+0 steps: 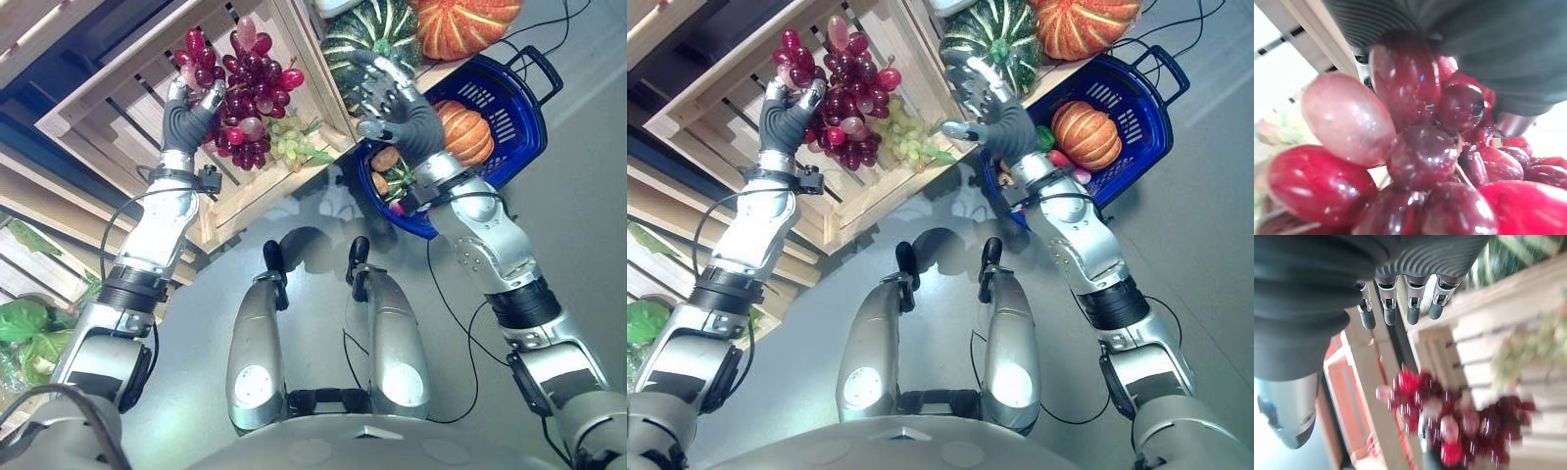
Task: Pick up fruits and vegetables into the basket
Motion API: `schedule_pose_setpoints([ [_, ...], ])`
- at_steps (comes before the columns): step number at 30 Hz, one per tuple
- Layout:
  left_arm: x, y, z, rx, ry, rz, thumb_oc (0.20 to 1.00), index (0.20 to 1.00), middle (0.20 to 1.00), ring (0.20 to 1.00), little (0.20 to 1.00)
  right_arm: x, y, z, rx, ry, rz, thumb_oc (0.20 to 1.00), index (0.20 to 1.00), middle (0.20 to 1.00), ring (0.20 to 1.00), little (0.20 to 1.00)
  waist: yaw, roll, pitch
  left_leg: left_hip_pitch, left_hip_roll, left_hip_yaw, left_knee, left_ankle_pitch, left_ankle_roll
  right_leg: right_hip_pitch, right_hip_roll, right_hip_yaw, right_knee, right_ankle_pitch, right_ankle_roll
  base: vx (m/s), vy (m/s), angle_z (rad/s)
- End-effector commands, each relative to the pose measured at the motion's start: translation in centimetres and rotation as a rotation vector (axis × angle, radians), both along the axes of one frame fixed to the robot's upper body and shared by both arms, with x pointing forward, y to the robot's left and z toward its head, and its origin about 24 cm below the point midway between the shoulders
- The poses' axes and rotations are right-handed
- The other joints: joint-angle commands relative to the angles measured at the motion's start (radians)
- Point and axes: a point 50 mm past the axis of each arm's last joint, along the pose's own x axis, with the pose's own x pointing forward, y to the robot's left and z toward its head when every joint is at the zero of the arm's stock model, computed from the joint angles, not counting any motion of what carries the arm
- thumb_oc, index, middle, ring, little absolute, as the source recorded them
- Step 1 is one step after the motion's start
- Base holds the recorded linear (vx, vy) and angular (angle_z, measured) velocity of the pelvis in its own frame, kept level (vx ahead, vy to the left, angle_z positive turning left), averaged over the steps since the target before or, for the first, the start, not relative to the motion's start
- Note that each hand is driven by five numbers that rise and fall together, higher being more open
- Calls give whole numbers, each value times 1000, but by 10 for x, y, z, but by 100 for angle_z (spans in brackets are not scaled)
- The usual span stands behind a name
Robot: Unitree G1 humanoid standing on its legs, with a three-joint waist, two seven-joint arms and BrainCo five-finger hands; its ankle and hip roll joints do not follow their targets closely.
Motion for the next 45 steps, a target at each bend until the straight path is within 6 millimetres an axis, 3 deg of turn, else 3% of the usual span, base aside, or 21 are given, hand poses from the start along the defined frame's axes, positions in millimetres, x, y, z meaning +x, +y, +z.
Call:
schedule_pose_setpoints([
  [1, -16, -18, 44, -23, -251, -68, 200, 200, 200, 200, 200, -18, 22, 29, 118, -72, 151, 1000, 1000, 1000, 1000, 1000, 12, -11, -71, 51, -30, 23, -2, -16, 9, 92, -12, -35, -4, -40, 48, 65, -31, 7],
  [6, -17, -34, 46, -22, -249, -91, 200, 200, 200, 200, 200, -15, 38, 28, 97, -48, 111, 1000, 1000, 1000, 1000, 1000, 24, -19, -86, 79, -32, 17, -3, -20, 9, 123, -13, -40, -9, -44, 45, 60, -21, 7],
  [15, -19, -48, 49, -15, -251, -74, 200, 200, 200, 200, 200, -12, 43, 28, 73, -52, 7, 1000, 1000, 1000, 1000, 1000, 27, -26, -90, 112, -32, 14, -8, -27, 10, 156, -12, -41, -17, -47, 45, 28, -7, 5],
  [25, -23, -51, 58, 20, -337, 81, 200, 200, 200, 200, 200, 1, 16, 30, 40, -203, -445, 1000, 1000, 1000, 1000, 1000, 13, -25, -86, 126, -32, 18, -9, -38, 11, 163, -13, -27, -23, -48, 50, 1, 16, -1],
  [32, -25, -46, 57, -92, -327, 110, 200, 200, 200, 200, 200, -5, 2, 43, 11, -387, -593, 1000, 1000, 1000, 1000, 1000, 6, -20, -83, 130, -28, 21, -8, -43, 10, 162, -15, -18, -23, -47, 56, 0, 0, 0],
  [36, -28, -44, 57, -136, -331, 107, 200, 200, 200, 200, 200, -6, 2, 44, -7, -375, -585, 1000, 1000, 1000, 1000, 1000, 6, -20, -82, 132, -27, 21, -8, -45, 11, 161, -16, -14, -22, -47, 59, 0, 0, 0],
  [45, -35, -51, 61, -109, -344, 59, 200, 200, 200, 200, 200, -4, 21, 32, -7, -195, -361, 1000, 1000, 1000, 1000, 1000, 17, -21, -77, 133, -30, 17, -6, -46, 10, 165, -19, -18, -16, -53, 58, 0, 0, 0],
])
